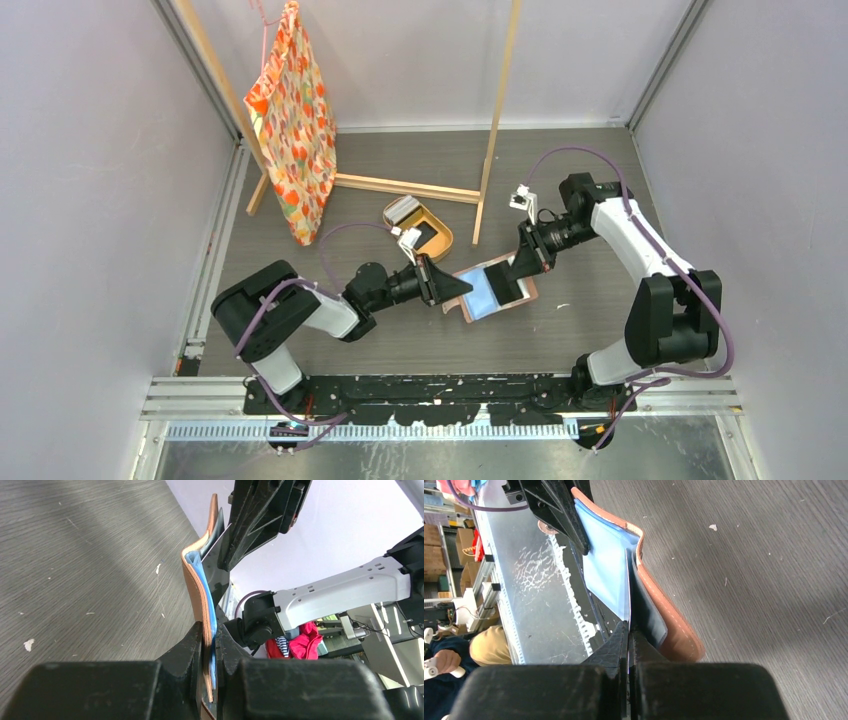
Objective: Put the credit cards into the card holder
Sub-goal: Insert the credit card into the card holder.
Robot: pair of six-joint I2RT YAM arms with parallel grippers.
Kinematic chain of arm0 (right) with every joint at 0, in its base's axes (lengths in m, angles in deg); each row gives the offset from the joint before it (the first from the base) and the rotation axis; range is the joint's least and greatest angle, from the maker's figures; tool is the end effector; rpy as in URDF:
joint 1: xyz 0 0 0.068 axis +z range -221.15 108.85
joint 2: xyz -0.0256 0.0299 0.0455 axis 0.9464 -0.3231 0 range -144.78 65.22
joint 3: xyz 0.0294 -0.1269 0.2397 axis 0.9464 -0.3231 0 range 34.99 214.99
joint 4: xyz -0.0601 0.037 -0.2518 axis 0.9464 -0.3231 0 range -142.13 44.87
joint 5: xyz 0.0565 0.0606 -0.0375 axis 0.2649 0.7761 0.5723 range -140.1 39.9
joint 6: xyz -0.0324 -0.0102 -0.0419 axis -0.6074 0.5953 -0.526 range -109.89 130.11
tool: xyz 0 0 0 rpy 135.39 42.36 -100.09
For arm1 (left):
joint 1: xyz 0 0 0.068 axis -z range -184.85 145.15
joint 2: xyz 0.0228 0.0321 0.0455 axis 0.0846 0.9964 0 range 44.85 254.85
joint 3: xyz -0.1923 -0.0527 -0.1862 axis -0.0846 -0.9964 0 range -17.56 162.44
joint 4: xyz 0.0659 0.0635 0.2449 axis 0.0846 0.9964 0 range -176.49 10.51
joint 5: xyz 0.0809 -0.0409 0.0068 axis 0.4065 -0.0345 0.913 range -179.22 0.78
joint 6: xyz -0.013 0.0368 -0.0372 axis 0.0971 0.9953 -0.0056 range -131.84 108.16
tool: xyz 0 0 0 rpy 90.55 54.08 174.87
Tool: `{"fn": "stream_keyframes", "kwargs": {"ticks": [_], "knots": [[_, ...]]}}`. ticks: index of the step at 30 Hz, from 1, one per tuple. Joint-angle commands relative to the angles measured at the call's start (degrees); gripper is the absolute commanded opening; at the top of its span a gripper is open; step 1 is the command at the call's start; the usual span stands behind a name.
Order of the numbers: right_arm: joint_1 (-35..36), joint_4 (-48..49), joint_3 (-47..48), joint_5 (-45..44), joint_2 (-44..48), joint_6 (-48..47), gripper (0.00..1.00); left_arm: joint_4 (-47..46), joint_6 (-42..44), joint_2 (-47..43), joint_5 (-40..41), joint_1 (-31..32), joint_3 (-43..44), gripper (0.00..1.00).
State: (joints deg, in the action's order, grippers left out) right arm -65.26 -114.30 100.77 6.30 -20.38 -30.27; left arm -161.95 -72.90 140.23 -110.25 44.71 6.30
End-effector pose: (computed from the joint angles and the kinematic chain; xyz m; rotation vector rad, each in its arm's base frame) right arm 0.2480 0.0555 0.2563 -1.0070 2.3270 1.2918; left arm 0.1760 -0.2261 0.1704 0.1736 1.8014 -1.7512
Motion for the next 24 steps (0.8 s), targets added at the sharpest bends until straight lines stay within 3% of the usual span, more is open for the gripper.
{"fn": "stream_keyframes", "kwargs": {"ticks": [1, 13, 24], "knots": [[0.0, 1.4, 0.1, 2.7, 2.2, -0.1, 0.01, -6.5, 0.7, -3.6, 0.2, -0.2, 0.0, 0.0], [-0.2, -7.3, 1.6, 7.4, 4.1, -11.7, 0.01, -6.5, -0.1, -4.6, -3.5, 0.3, 2.8, 0.0], [-1.3, -7.6, 1.2, 9.4, 7.6, -13.5, 0.01, -6.5, -0.6, -4.0, -8.9, 0.6, 4.9, 0.0]]}}
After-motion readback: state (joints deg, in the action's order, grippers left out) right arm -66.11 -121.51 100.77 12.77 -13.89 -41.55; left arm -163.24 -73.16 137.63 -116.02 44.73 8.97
